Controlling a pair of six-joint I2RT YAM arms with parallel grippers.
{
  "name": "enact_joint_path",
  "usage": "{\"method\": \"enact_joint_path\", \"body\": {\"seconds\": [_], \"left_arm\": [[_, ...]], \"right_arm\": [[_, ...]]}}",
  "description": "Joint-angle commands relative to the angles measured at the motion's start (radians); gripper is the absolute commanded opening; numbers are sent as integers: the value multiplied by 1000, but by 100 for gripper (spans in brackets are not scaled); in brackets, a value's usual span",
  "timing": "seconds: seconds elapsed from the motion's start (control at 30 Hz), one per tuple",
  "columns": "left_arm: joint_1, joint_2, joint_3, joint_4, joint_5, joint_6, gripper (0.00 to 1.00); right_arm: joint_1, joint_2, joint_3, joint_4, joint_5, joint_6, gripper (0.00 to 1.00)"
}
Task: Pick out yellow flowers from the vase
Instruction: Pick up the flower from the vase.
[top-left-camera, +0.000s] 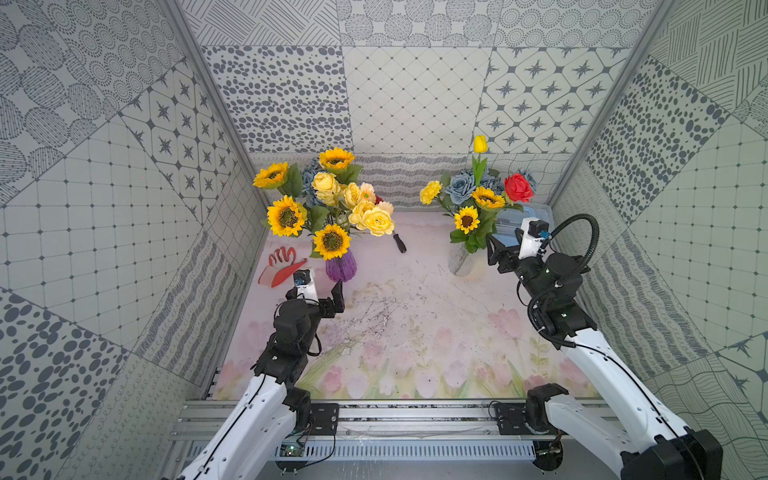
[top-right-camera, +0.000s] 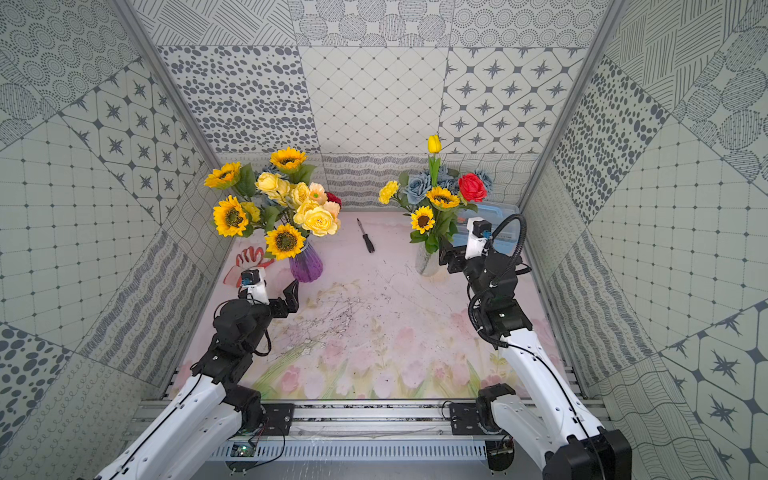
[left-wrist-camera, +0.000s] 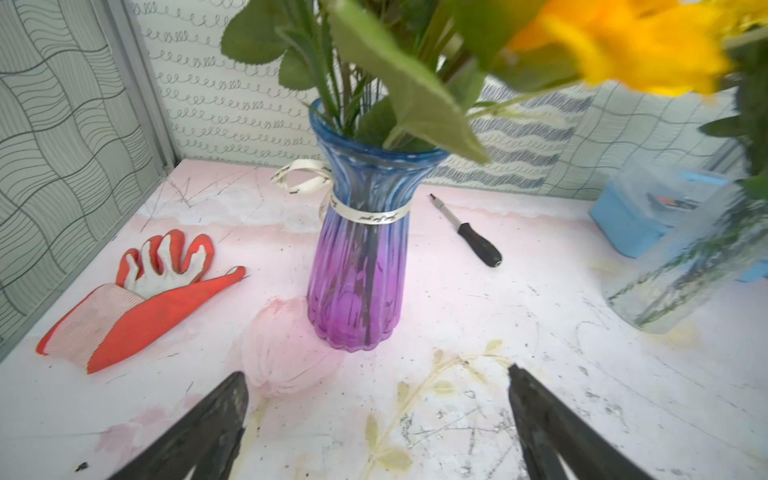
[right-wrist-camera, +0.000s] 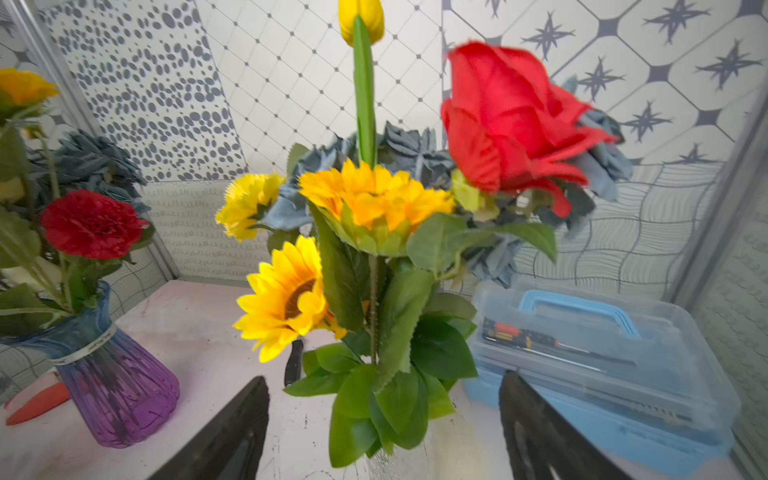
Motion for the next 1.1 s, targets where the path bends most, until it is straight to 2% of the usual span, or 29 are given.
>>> {"method": "enact_joint_path", "body": {"seconds": [0.0, 0.13, 0.3, 0.43, 0.57, 0.7, 0.8, 0.83, 0.93, 1.07], "left_arm": [[-65, -56, 21, -142, 21, -75, 98], [-128, 3, 47, -117, 56, -96, 98], [-226, 86, 82, -73, 19, -68, 94], [-241, 141, 98, -36, 32, -70, 94], [-244, 174, 116, -9, 67, -79, 91], [-246, 198, 150, -28, 105, -59, 90], [-250, 206, 159, -41, 106, -47, 92], [-251, 206, 159, -39, 107, -44, 93], [-252, 217, 155, -33, 102, -38, 95], [-252, 234, 158, -28, 103, -36, 95]], "right_arm": [[23, 50, 69, -46, -100, 86, 85], [38, 85, 148, -103, -153, 178, 80], [37, 136, 274, -264, -161, 212, 70], [37, 142, 279, -271, -153, 206, 68], [31, 191, 311, -311, -176, 225, 61], [29, 221, 304, -279, -220, 245, 61], [40, 201, 245, -204, -250, 197, 69], [61, 186, 217, -175, -238, 149, 71], [172, 162, 178, -174, -56, -41, 77], [228, 199, 177, -170, 148, -123, 79]]}}
